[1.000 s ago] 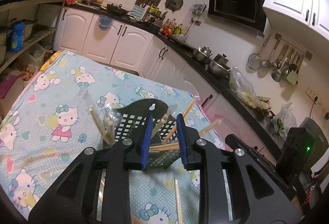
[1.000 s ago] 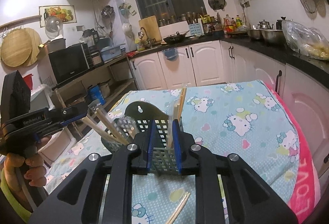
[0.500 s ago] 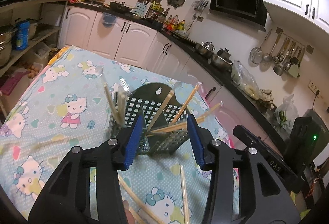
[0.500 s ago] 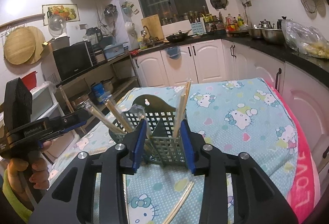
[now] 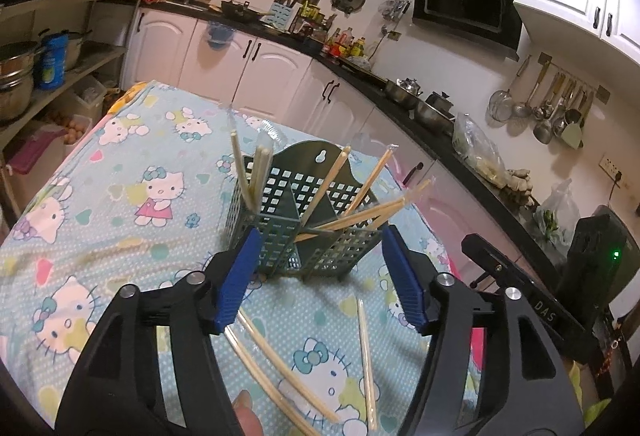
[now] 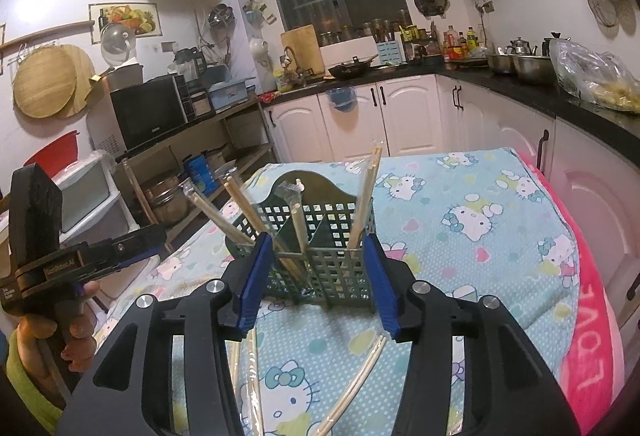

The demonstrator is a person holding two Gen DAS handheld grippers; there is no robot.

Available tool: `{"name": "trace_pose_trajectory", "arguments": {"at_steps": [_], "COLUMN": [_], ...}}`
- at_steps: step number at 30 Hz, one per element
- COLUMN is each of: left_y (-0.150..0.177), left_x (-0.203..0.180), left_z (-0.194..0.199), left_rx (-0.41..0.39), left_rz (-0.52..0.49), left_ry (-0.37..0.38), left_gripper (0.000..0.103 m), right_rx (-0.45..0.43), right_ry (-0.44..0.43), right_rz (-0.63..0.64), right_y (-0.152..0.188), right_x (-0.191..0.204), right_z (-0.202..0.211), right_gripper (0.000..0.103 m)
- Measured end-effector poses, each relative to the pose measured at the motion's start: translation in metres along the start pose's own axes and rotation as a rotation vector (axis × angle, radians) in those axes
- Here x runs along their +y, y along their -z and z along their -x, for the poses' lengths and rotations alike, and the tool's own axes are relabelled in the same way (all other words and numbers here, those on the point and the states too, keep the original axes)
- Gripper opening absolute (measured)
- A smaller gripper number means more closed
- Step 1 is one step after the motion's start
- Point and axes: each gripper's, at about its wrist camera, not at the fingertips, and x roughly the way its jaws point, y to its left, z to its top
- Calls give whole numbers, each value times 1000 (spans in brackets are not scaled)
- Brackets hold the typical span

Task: Organize utensils
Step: 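Move both open tools back down to the remaining chopsticks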

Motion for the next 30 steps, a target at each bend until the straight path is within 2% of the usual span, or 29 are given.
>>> {"name": "trace_pose_trajectory", "arguments": {"at_steps": [12,30], "left_y": [9,40], "left_x": [7,31], "left_z": [14,5], "left_rx": [-3,81], "left_rz": [21,67], "left_ry": [-27,-88], "left_gripper": [71,72], "right_rx": [14,109], "right_ry": [-15,-20], "right_rz": [16,22], "right_y": [8,40], "right_x": [9,10], "right_z": [10,4], "right_gripper": [52,55]}}
